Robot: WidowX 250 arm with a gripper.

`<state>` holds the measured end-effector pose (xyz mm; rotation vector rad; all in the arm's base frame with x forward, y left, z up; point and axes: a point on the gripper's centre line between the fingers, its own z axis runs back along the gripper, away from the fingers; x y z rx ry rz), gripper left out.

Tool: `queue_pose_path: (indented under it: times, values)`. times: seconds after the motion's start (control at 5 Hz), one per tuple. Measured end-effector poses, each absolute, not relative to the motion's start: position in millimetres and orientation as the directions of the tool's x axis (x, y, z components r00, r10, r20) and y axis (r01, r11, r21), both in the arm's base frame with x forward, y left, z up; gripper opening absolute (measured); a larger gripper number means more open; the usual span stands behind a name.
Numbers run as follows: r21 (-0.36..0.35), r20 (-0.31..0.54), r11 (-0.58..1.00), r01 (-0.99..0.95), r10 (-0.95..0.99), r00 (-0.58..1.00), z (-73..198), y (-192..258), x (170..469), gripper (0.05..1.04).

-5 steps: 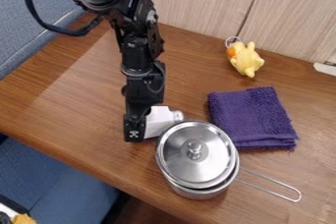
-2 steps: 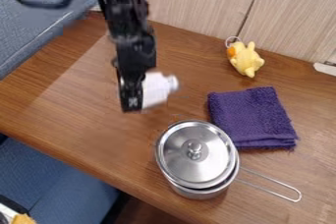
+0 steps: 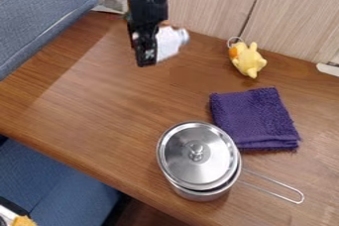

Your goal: Move the white jar to the top center of the table

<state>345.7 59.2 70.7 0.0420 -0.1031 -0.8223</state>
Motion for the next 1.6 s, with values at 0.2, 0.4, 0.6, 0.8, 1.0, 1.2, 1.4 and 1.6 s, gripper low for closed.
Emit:
queue_pose_path:
  times: [0.2,0.4,0.6,0.8,1.0,1.2,1.4,1.6]
  values:
    - [0.093,0.076,0.695,0.713,-0.719,0.691,70,66,382,0.738]
    - [0.101,0.079,0.685,0.721,-0.728,0.681,65,67,410,0.738]
    - [0.103,0.063,0.659,0.745,-0.752,0.657,52,64,429,0.738]
    - [0.098,0.057,0.637,0.765,-0.771,0.635,40,58,439,0.738]
    - [0.077,0.036,0.619,0.782,-0.786,0.618,20,54,451,0.738]
    - [0.064,0.033,0.618,0.784,-0.786,0.617,4,51,461,0.738]
    - [0.055,0.03,0.621,0.782,-0.784,0.62,3,51,464,0.738]
    - [0.054,0.023,0.631,0.774,-0.776,0.631,3,52,464,0.786]
